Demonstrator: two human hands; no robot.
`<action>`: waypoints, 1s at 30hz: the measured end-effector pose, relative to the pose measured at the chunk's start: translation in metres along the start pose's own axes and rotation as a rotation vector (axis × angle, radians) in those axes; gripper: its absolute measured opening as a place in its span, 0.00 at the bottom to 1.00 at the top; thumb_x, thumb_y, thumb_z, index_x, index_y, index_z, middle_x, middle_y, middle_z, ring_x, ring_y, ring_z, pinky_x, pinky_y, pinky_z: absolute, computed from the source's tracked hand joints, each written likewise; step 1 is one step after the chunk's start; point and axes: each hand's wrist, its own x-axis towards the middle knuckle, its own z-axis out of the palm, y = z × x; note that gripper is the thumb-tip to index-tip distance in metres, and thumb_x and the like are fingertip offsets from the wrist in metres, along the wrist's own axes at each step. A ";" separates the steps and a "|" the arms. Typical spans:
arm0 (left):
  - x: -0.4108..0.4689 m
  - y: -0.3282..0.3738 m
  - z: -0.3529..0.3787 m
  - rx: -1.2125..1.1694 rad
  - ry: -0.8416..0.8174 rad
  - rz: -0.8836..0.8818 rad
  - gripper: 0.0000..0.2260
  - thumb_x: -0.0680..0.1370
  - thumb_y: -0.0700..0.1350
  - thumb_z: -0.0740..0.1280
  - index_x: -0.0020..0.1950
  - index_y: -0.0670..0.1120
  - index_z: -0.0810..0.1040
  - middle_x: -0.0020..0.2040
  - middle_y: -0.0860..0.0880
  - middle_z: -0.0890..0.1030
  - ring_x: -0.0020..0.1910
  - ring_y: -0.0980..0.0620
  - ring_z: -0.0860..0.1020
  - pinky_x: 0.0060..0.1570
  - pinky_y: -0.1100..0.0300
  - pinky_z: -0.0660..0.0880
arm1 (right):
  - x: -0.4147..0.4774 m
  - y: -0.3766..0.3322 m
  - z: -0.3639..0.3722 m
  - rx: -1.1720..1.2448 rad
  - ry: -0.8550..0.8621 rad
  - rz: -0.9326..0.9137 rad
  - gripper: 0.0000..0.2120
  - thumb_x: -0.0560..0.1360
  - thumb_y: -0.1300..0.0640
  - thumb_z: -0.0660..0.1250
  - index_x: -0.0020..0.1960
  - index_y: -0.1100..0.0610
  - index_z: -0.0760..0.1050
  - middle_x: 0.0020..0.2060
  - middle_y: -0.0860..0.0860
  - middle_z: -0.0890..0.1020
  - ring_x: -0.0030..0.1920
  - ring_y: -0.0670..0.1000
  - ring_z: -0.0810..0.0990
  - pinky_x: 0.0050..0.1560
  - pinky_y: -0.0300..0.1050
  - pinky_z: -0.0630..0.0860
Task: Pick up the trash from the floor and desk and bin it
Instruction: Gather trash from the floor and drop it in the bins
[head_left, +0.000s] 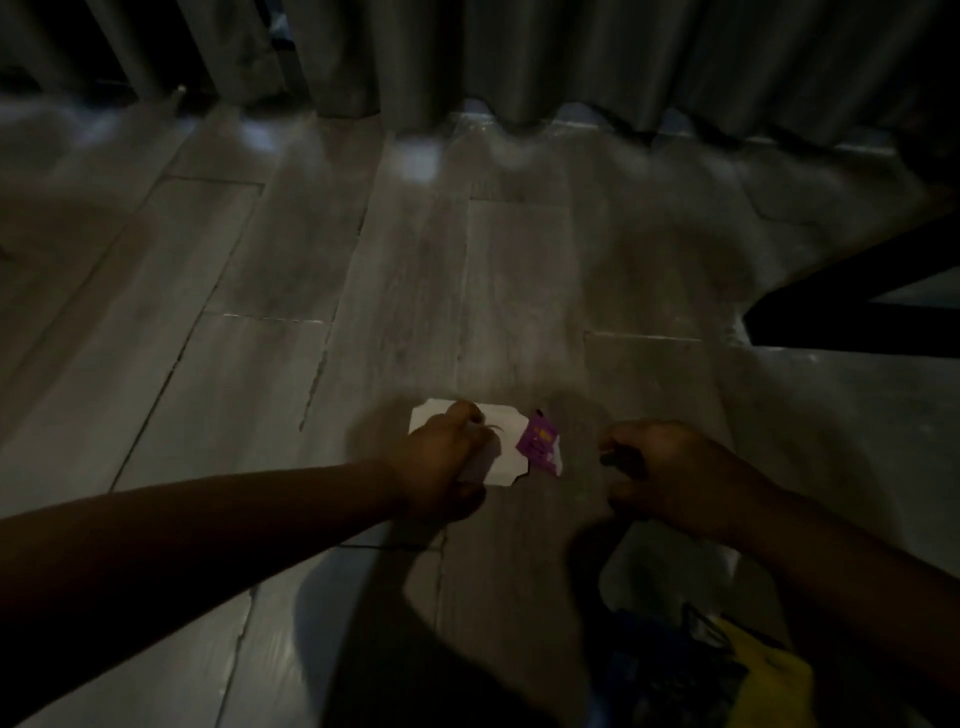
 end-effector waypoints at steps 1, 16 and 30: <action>-0.002 0.007 0.002 0.042 0.004 0.015 0.27 0.74 0.53 0.68 0.70 0.47 0.66 0.69 0.46 0.62 0.63 0.47 0.71 0.62 0.59 0.70 | -0.006 0.007 0.000 0.008 -0.001 0.013 0.24 0.71 0.55 0.72 0.66 0.53 0.72 0.60 0.51 0.77 0.57 0.49 0.77 0.58 0.44 0.74; 0.070 0.067 -0.007 0.258 0.041 -0.053 0.22 0.76 0.59 0.64 0.66 0.49 0.72 0.63 0.46 0.72 0.61 0.46 0.70 0.61 0.50 0.70 | -0.039 0.057 0.006 0.037 0.074 0.103 0.22 0.75 0.54 0.69 0.67 0.53 0.71 0.63 0.51 0.76 0.60 0.48 0.75 0.54 0.35 0.68; 0.087 0.090 0.008 0.268 0.005 -0.120 0.19 0.76 0.54 0.66 0.63 0.46 0.72 0.62 0.44 0.73 0.62 0.43 0.71 0.63 0.47 0.68 | -0.066 0.088 0.023 0.141 0.046 0.162 0.24 0.73 0.53 0.71 0.68 0.52 0.70 0.65 0.49 0.74 0.63 0.49 0.73 0.60 0.38 0.68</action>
